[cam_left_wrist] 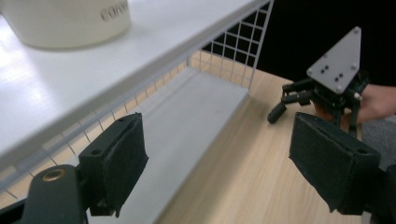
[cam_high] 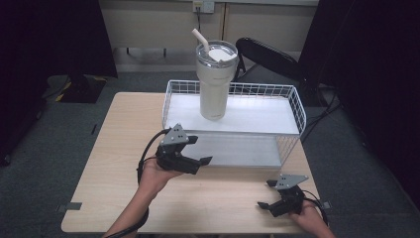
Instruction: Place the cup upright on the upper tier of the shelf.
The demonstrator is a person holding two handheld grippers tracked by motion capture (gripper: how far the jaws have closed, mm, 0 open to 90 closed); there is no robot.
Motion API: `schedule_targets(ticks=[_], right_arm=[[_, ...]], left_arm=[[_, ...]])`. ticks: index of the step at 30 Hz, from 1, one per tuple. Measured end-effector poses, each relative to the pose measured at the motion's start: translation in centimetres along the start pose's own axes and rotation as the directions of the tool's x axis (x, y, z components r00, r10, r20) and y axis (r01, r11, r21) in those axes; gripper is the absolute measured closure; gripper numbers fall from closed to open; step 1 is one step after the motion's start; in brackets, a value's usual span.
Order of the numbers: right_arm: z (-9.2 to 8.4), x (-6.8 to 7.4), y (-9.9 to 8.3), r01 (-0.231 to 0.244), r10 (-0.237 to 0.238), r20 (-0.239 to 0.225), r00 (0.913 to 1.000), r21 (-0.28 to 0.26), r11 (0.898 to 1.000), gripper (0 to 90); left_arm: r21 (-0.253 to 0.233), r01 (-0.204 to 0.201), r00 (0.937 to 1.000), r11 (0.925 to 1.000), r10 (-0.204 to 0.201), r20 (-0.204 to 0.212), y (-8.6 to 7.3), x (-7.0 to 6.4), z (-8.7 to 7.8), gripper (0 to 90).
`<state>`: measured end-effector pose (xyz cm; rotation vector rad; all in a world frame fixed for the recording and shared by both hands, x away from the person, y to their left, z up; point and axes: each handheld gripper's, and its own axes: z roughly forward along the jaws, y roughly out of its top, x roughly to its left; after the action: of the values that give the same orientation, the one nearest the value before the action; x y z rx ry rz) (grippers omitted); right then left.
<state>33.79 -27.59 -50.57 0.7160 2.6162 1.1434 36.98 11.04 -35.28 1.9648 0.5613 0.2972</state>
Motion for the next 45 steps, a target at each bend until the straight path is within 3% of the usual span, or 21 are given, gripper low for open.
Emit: schedule_targets(ticks=[27, 34, 36, 45], right_arm=[[0.0, 0.0, 0.0, 0.000, 0.000, 0.000, 1.0000, 0.000, 1.000, 11.2], [0.0, 0.0, 0.0, 0.000, 0.000, 0.000, 1.0000, 0.000, 1.000, 11.2], [0.0, 0.0, 0.0, 0.000, 0.000, 0.000, 1.0000, 0.000, 1.000, 11.2], [0.0, 0.0, 0.0, 0.000, 0.000, 0.000, 1.0000, 0.000, 1.000, 11.2]], left_arm=[[0.058, 0.073, 0.9972, 0.9956, -0.074, 0.008, -7.6, 0.5, 0.2, 17.1], [0.090, 0.118, 0.9930, 0.9890, -0.118, -0.006, -9.9, 0.9, 0.2, 17.1], [0.120, 0.117, 0.9931, 0.9858, -0.115, -0.020, -10.9, 1.0, 0.3, 17.1], [0.151, 0.149, 0.9888, 0.9773, -0.145, -0.035, -13.2, 1.1, 0.0, 17.4]])
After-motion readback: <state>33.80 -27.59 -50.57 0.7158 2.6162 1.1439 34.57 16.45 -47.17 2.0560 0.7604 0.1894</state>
